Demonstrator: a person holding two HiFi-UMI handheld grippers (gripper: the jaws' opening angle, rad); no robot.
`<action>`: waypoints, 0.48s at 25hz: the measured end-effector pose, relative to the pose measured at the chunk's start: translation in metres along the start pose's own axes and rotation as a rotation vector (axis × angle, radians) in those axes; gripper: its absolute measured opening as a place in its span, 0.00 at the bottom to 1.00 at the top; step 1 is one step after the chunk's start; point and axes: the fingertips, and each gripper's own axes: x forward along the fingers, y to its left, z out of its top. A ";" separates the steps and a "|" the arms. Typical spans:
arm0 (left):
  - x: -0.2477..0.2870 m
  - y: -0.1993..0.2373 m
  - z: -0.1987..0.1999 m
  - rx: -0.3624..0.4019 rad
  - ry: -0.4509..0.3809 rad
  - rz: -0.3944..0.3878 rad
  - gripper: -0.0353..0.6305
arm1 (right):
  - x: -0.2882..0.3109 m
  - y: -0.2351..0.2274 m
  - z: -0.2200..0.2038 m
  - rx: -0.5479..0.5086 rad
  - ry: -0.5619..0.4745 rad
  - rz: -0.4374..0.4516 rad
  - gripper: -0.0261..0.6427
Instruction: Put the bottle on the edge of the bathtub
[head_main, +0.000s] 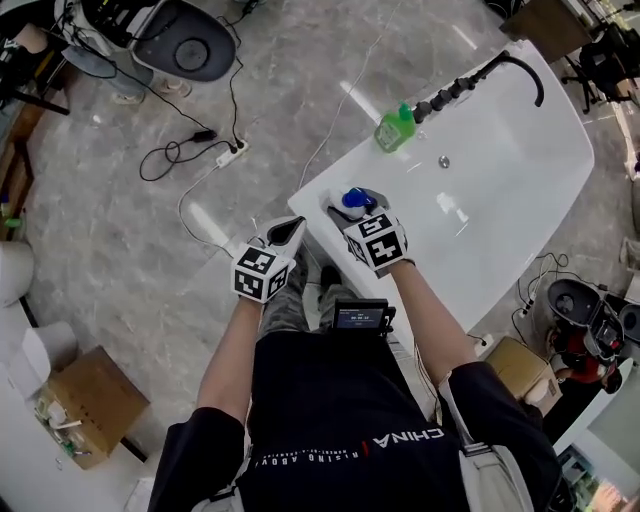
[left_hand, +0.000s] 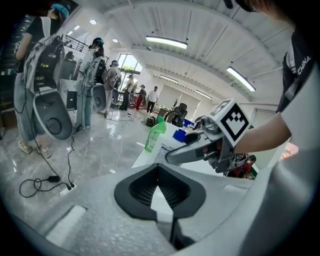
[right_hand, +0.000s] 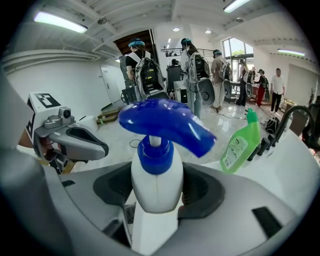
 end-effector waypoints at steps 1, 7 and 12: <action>0.006 0.007 0.000 -0.005 0.001 -0.005 0.07 | 0.009 -0.005 0.000 0.005 0.005 -0.008 0.45; 0.039 0.041 -0.004 0.002 0.024 -0.036 0.07 | 0.064 -0.033 -0.003 0.007 0.038 -0.078 0.45; 0.051 0.062 -0.013 -0.006 0.042 -0.049 0.07 | 0.096 -0.039 -0.013 -0.006 0.080 -0.104 0.45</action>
